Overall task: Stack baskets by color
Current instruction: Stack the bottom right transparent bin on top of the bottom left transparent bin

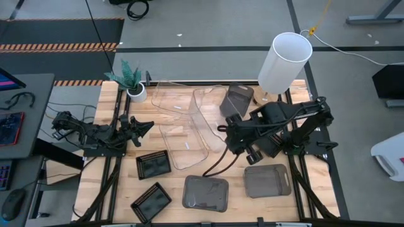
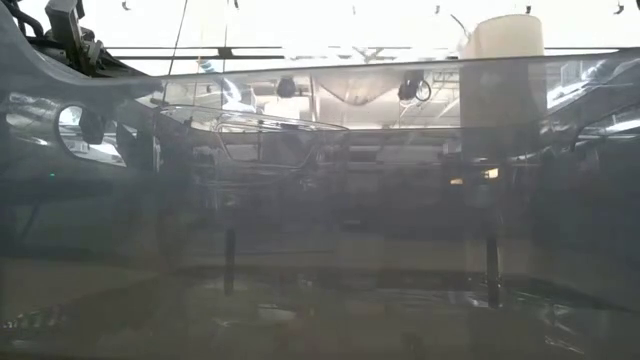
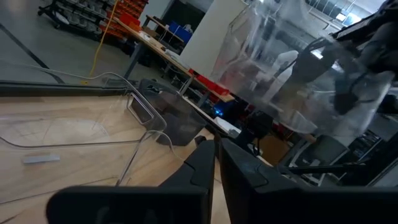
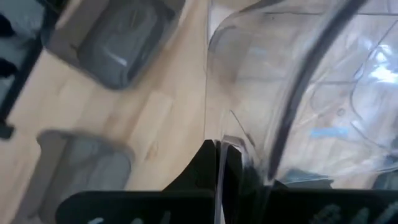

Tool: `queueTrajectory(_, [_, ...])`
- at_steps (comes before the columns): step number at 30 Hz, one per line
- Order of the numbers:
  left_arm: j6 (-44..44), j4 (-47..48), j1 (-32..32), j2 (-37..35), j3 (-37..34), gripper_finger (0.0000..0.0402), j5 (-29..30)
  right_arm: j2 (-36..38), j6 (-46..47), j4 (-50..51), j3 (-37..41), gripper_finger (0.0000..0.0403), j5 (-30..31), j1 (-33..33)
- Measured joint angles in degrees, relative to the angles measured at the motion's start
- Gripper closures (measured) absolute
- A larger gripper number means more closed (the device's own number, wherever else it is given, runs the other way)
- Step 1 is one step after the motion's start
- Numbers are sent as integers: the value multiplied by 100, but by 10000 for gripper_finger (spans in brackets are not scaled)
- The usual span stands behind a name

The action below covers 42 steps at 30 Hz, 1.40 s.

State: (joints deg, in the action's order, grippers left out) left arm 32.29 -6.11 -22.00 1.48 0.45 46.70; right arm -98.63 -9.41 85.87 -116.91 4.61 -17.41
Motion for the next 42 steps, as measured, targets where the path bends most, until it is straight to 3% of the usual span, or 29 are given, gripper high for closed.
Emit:
queueTrajectory(9, [-2,3,1,2,-1,366,-1,-1496,-147,-54,-1828,400,-191,-129])
queueTrajectory(26, [0,39,2,1,-1,367,-2,-2442,-102,-1288,-1600,400,-189,244])
queueTrajectory(42, [-26,76,2,114,0,369,-32,-3048,41,-1043,-1506,400,-312,422])
